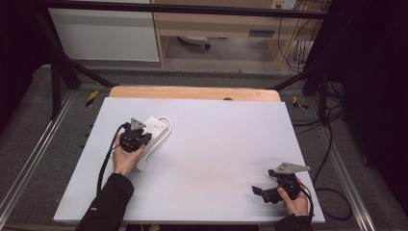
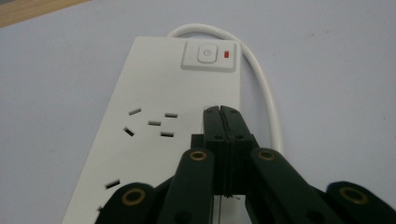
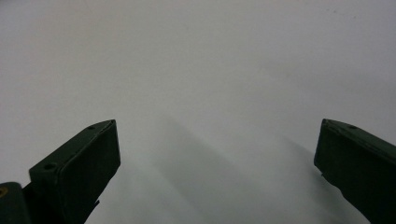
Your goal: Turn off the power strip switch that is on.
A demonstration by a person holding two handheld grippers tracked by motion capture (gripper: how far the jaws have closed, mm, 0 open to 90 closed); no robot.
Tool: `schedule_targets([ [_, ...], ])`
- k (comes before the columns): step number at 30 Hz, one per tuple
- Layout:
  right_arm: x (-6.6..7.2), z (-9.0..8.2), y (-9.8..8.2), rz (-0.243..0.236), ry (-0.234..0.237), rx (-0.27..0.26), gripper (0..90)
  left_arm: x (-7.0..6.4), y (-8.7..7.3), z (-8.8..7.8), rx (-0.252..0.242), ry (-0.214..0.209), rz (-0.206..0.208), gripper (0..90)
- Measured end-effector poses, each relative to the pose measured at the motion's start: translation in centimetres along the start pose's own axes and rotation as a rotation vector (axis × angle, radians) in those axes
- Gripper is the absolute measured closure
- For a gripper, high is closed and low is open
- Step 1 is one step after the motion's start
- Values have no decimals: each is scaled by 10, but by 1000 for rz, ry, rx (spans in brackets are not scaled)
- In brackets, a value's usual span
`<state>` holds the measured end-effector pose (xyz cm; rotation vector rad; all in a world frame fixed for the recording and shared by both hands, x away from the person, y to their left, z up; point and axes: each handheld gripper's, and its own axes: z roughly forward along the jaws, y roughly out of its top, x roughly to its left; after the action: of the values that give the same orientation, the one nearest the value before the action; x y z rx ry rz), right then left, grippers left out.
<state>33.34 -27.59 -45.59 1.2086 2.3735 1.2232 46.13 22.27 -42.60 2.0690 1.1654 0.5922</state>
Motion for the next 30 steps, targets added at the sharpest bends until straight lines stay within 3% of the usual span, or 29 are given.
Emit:
schedule_targets([
  [30,0,-1,0,-3,0,-1,9,-3,-2,1,-11,20,30,898],
])
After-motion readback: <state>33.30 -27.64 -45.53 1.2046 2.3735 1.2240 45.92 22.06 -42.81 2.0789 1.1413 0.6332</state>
